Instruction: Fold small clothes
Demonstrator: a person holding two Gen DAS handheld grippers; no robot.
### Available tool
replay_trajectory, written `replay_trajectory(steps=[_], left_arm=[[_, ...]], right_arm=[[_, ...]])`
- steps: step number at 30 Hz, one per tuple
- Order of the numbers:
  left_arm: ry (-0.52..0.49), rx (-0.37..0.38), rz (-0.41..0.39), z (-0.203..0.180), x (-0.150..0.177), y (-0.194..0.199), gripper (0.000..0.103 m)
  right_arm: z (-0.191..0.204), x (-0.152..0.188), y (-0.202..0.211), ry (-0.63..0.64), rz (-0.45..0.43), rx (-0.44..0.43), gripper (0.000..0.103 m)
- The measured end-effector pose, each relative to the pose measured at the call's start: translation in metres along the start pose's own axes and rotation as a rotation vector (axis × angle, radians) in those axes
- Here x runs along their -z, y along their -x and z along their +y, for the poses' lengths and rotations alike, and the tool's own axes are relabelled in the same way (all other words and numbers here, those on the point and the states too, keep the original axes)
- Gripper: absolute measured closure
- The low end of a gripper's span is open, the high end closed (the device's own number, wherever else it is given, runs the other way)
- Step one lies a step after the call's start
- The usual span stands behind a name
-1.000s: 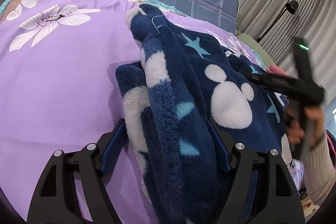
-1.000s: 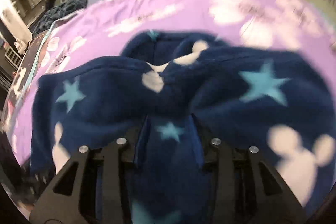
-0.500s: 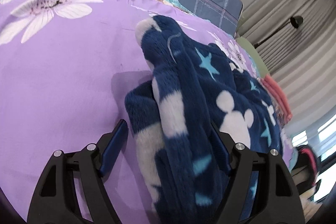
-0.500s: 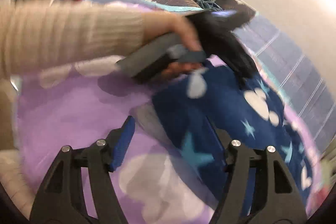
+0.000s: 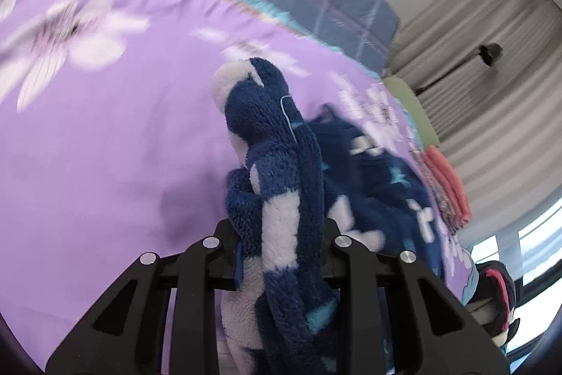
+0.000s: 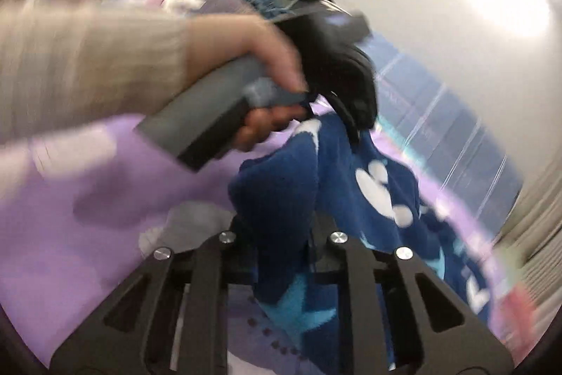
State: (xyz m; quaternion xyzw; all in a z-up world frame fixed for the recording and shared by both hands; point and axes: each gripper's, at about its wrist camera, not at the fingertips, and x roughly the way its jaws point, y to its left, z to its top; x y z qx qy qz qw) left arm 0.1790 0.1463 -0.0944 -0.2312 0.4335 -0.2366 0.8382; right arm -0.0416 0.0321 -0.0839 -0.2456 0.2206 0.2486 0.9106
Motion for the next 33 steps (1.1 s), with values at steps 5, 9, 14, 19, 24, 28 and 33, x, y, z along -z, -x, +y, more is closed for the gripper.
replay_trajectory(steps=[5, 9, 14, 19, 24, 28, 33], left_arm=[[-0.102, 0.036, -0.015, -0.072, -0.020, 0.011, 0.076], [-0.223, 0.035, 0.002, -0.147, -0.029, -0.005, 0.076], [-0.369, 0.016, 0.074, -0.244, -0.025, -0.061, 0.073], [-0.500, -0.076, 0.132, -0.310, 0.005, -0.145, 0.058], [-0.576, -0.156, 0.289, -0.325, 0.056, -0.232, 0.047], [-0.681, -0.189, 0.291, -0.345, 0.072, -0.244, 0.034], [-0.691, -0.146, 0.220, -0.364, 0.061, -0.219, 0.033]], right_arm=[[-0.085, -0.001, 0.044, -0.308, -0.079, -0.065, 0.085], [-0.162, 0.027, 0.075, -0.590, -0.129, -0.131, 0.086], [-0.235, 0.089, 0.107, -0.871, -0.160, -0.183, 0.087], [-0.281, 0.174, 0.114, -1.144, -0.138, -0.213, 0.087], [-0.294, 0.256, 0.101, -1.364, -0.032, -0.283, 0.087], [-0.292, 0.285, 0.100, -1.411, -0.006, -0.314, 0.083], [-0.305, 0.291, 0.090, -1.407, -0.014, -0.342, 0.083]])
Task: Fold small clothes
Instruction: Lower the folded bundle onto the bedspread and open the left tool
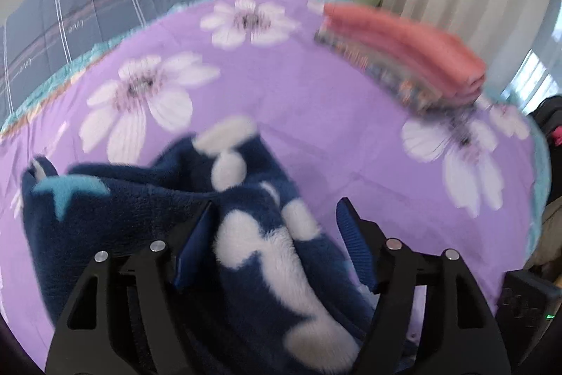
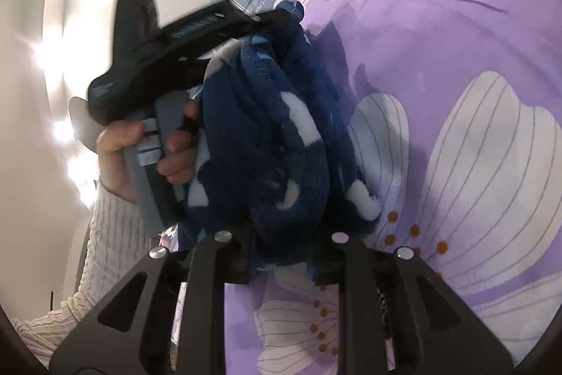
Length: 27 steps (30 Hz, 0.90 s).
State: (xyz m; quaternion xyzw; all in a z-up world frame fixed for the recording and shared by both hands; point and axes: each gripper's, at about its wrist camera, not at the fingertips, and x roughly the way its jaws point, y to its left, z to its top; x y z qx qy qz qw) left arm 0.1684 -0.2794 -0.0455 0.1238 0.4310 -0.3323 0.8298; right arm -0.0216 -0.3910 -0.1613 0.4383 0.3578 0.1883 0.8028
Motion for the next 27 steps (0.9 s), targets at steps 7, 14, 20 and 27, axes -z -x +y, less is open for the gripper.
replay_trajectory(steps=[7, 14, 20, 27], left_arm=[[-0.062, -0.095, -0.217, 0.017, 0.022, 0.097, 0.035], [-0.067, -0.149, -0.069, 0.052, 0.103, 0.090, 0.065], [-0.009, -0.058, -0.085, 0.061, 0.113, 0.087, 0.067], [-0.101, -0.105, -0.069, 0.033, 0.101, 0.056, 0.067]], right_arm=[[-0.010, -0.007, -0.008, 0.001, 0.003, -0.001, 0.081], [0.013, 0.002, -0.002, 0.103, -0.013, 0.089, 0.073], [0.037, 0.010, 0.020, 0.260, -0.108, 0.278, 0.059], [0.093, 0.015, 0.034, 0.497, -0.206, 0.237, 0.075]])
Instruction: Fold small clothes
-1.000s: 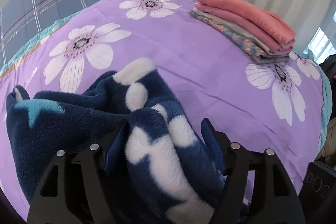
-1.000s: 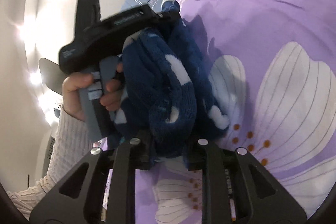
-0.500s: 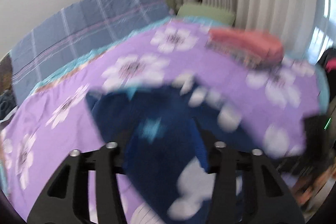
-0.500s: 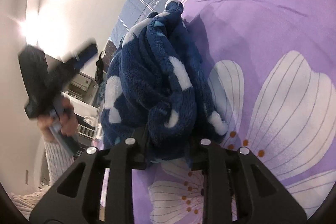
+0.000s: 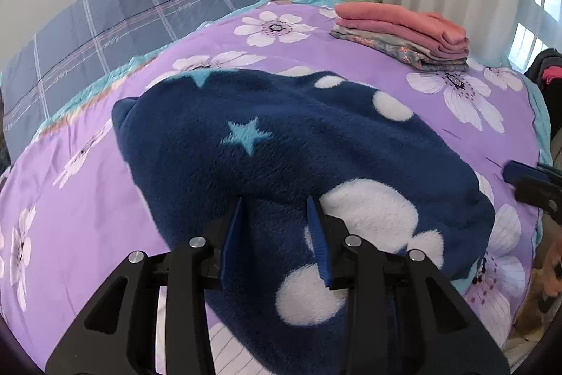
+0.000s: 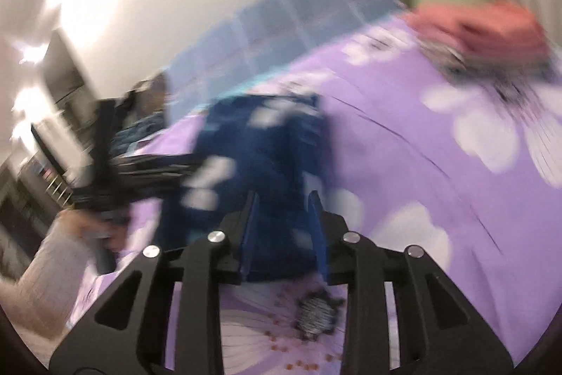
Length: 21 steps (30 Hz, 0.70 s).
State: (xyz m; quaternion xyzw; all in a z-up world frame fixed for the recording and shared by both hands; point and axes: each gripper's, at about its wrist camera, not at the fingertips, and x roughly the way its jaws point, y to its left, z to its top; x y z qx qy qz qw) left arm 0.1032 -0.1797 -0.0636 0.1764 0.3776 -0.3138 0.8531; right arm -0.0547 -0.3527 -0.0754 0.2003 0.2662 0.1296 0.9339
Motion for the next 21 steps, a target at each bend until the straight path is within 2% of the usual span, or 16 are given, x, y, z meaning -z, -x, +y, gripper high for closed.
replay_trajectory(steps=[2, 4, 5, 6, 8, 10, 11, 14, 15, 17, 21], left_arm=[[-0.009, 0.005, -0.003, -0.003, -0.004, -0.004, 0.066], [-0.011, 0.009, -0.019, -0.002, -0.004, -0.006, 0.066], [0.005, 0.019, -0.027, 0.001, -0.002, -0.004, 0.064], [0.014, 0.028, -0.034, 0.004, -0.001, -0.002, 0.061], [0.018, 0.032, -0.066, 0.004, 0.005, 0.008, 0.057], [-0.002, -0.042, -0.092, -0.001, 0.015, 0.025, 0.044], [-0.009, -0.083, -0.106, -0.005, 0.021, 0.033, 0.033], [-0.052, -0.121, -0.155, -0.019, 0.050, 0.063, 0.031], [-0.061, -0.121, -0.160, -0.023, 0.058, 0.070, 0.024], [-0.074, -0.110, -0.171, -0.034, 0.082, 0.085, 0.017], [-0.085, -0.118, -0.128, -0.053, 0.110, 0.080, 0.017]], right_arm=[[0.012, 0.000, -0.012, 0.057, 0.022, -0.023, 0.075], [0.012, 0.004, -0.040, 0.080, 0.095, 0.094, 0.075], [0.002, 0.009, -0.055, 0.056, 0.144, 0.149, 0.082], [-0.011, 0.014, -0.071, 0.008, 0.180, 0.152, 0.083], [-0.021, 0.018, -0.074, -0.049, 0.178, 0.120, 0.083], [-0.016, 0.018, -0.071, -0.035, 0.183, 0.123, 0.084], [-0.013, 0.019, -0.071, -0.014, 0.183, 0.136, 0.084], [-0.017, 0.022, -0.069, -0.010, 0.183, 0.130, 0.083], [-0.021, 0.024, -0.066, -0.026, 0.183, 0.122, 0.083], [-0.027, 0.024, -0.066, -0.054, 0.186, 0.108, 0.083], [-0.028, 0.019, -0.073, -0.059, 0.191, 0.102, 0.082]])
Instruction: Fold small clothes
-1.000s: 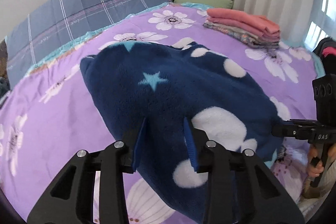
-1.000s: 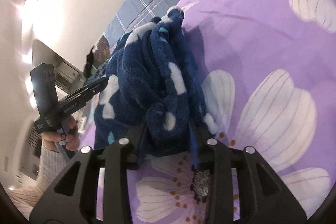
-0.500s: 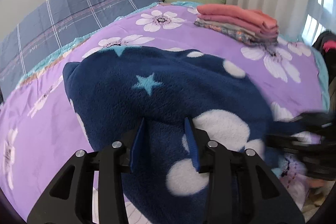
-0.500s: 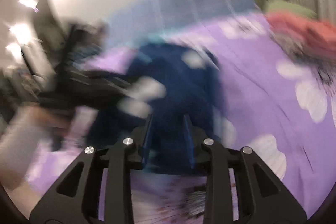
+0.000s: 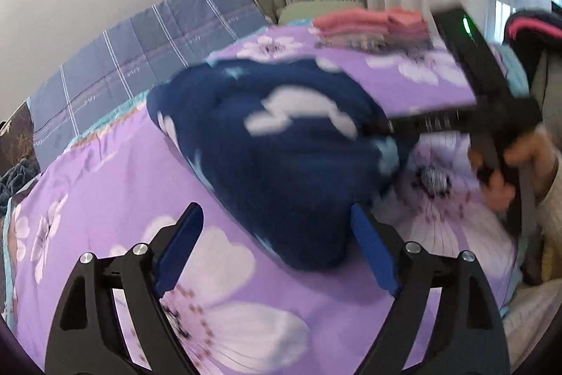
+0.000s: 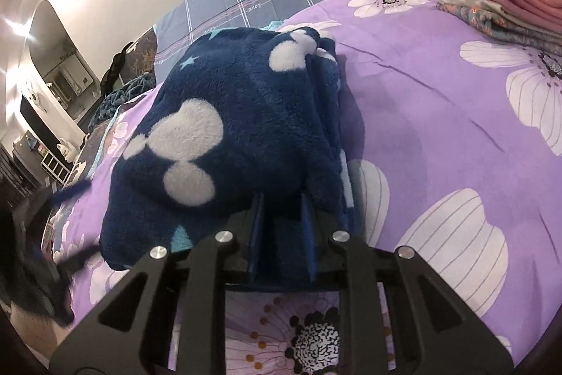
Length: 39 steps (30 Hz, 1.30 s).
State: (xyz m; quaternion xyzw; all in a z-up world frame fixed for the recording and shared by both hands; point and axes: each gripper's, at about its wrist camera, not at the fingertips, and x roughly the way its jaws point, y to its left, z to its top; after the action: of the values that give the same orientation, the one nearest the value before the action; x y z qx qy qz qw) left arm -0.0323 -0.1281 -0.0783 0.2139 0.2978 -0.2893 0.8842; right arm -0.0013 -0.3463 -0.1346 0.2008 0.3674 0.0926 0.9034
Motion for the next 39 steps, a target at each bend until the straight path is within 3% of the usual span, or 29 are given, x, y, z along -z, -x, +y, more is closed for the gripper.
replay_trajectory(steps=[5, 6, 9, 12, 15, 19, 21, 25, 27, 29, 32, 35, 39], left_arm=[[0.061, -0.080, 0.047, -0.014, 0.002, -0.037, 0.017], [0.056, -0.112, 0.045, -0.017, 0.002, -0.041, 0.017], [0.053, -0.305, 0.047, -0.017, -0.002, -0.057, 0.017], [0.136, -0.362, 0.078, 0.005, 0.009, -0.048, 0.017], [0.167, -0.335, 0.130, 0.020, 0.031, -0.050, 0.017], [0.107, -0.356, 0.114, 0.010, 0.025, -0.046, 0.019], [0.077, -0.313, 0.106, 0.007, 0.026, -0.040, 0.027], [0.100, -0.090, 0.117, 0.013, 0.030, -0.012, 0.051], [0.117, -0.008, 0.122, 0.019, 0.029, 0.002, 0.066], [0.127, 0.056, 0.099, 0.025, 0.023, 0.019, 0.074], [0.107, 0.056, 0.007, 0.028, 0.007, 0.035, 0.089], [0.117, 0.022, -0.066, 0.035, -0.021, 0.030, 0.089], [0.121, 0.025, -0.065, 0.039, -0.055, -0.021, 0.089]], right_arm=[[0.002, 0.001, 0.001, 0.011, 0.001, 0.007, 0.082], [0.003, 0.001, 0.001, 0.018, 0.001, 0.012, 0.081], [0.011, 0.002, 0.000, 0.071, -0.003, 0.054, 0.082], [0.016, 0.006, -0.002, 0.111, -0.018, 0.095, 0.083], [0.013, 0.008, -0.006, 0.089, -0.007, 0.041, 0.084], [0.018, 0.007, -0.007, 0.114, -0.003, 0.078, 0.084], [0.018, 0.007, -0.005, 0.128, 0.005, 0.078, 0.084], [0.020, 0.009, -0.005, 0.168, 0.022, 0.078, 0.081], [0.021, 0.009, -0.005, 0.177, 0.024, 0.087, 0.080], [0.022, 0.009, -0.005, 0.168, 0.018, 0.094, 0.080], [0.025, 0.013, -0.004, 0.169, 0.006, 0.104, 0.080], [0.024, 0.016, -0.003, 0.143, -0.012, 0.100, 0.080], [0.019, 0.014, -0.002, 0.089, -0.021, 0.091, 0.081]])
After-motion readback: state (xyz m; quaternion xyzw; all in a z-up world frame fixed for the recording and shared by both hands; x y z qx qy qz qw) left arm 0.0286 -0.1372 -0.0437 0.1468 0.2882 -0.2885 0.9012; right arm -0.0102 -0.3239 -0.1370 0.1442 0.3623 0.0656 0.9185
